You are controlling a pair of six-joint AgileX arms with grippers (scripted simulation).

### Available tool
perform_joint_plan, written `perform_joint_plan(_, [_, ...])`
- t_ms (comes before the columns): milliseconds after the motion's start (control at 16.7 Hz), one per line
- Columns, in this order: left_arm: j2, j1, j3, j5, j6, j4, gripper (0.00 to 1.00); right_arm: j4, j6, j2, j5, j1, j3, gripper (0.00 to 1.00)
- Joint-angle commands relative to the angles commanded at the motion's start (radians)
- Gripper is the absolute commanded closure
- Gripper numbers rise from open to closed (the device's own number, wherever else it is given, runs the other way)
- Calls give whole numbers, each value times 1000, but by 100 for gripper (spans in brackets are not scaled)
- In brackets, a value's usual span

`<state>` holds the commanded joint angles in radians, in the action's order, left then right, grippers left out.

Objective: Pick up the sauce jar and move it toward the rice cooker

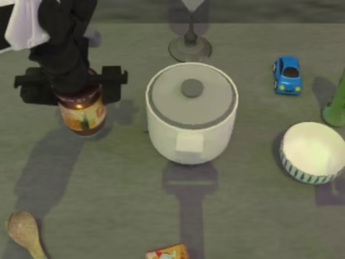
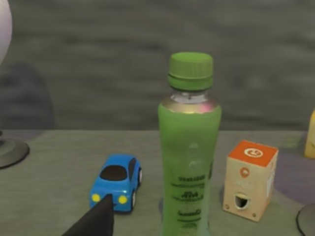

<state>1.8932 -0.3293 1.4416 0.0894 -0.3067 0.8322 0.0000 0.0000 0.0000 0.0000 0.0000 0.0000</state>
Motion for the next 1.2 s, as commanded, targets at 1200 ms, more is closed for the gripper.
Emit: perform_joint_plan(1200, [89,9,-79,-3,9,-169,77,0,0,0,0,0,0,0])
